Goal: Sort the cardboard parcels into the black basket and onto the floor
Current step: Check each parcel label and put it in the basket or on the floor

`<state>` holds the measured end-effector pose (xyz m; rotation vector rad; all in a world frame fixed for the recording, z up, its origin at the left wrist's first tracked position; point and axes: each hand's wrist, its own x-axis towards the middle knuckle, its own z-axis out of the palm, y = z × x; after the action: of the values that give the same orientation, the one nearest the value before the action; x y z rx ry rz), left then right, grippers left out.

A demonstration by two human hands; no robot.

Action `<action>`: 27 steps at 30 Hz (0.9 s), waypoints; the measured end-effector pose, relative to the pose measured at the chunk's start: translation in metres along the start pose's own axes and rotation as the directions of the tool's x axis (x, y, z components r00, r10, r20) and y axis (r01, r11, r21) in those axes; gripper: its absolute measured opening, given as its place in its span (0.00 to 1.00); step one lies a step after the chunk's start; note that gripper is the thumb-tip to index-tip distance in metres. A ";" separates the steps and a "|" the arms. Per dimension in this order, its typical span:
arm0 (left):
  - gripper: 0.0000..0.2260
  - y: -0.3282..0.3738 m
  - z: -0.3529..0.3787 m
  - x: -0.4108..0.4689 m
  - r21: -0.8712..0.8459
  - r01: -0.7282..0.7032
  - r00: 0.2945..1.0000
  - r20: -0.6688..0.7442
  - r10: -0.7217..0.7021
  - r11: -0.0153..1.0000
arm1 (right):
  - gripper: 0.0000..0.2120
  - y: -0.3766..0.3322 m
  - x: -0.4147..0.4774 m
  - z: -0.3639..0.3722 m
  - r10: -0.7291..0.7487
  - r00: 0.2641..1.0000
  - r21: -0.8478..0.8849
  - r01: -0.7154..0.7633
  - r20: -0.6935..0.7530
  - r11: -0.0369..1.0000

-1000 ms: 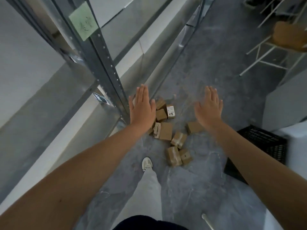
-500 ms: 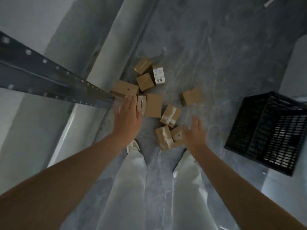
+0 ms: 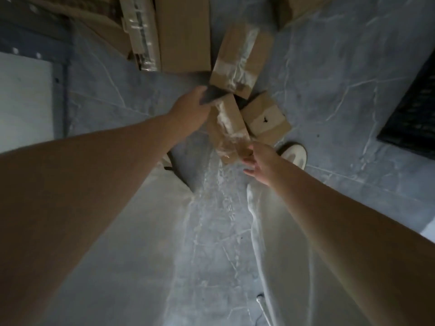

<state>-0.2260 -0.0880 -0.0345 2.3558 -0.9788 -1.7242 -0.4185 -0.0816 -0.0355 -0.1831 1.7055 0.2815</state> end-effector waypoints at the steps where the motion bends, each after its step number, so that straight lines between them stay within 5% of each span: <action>1: 0.23 -0.003 0.005 0.002 0.019 -0.013 1.000 0.019 0.013 1.000 | 0.22 0.001 0.008 0.001 0.005 0.999 0.017 -0.006 0.032 1.000; 7: 0.10 -0.014 -0.022 -0.048 0.059 0.076 0.997 0.023 -0.078 0.995 | 0.26 -0.009 -0.056 0.009 0.020 1.000 0.156 -0.022 0.018 0.988; 12: 0.09 0.020 -0.113 -0.153 -0.159 0.072 0.958 -0.263 -0.113 0.985 | 0.25 -0.058 -0.188 0.017 -0.093 0.991 0.136 0.080 0.094 0.987; 16: 0.09 0.091 -0.201 -0.258 -0.386 -0.033 0.876 -0.455 -0.160 0.922 | 0.17 -0.132 -0.330 0.035 -0.339 0.934 0.051 0.336 0.110 0.941; 22: 0.06 0.212 -0.336 -0.420 -0.451 -0.384 0.616 -0.775 -0.141 0.805 | 0.18 -0.208 -0.550 0.046 -0.747 0.613 0.067 0.760 0.257 0.647; 27: 0.04 0.246 -0.375 -0.563 -0.292 -0.668 0.255 -0.954 -0.158 0.684 | 0.21 -0.183 -0.704 0.058 -0.736 0.399 0.120 0.832 0.547 0.541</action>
<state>-0.1054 -0.1058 0.6747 1.8705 -0.3420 -0.1340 -0.2043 -0.2678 0.6365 -0.9465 0.8460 -0.2448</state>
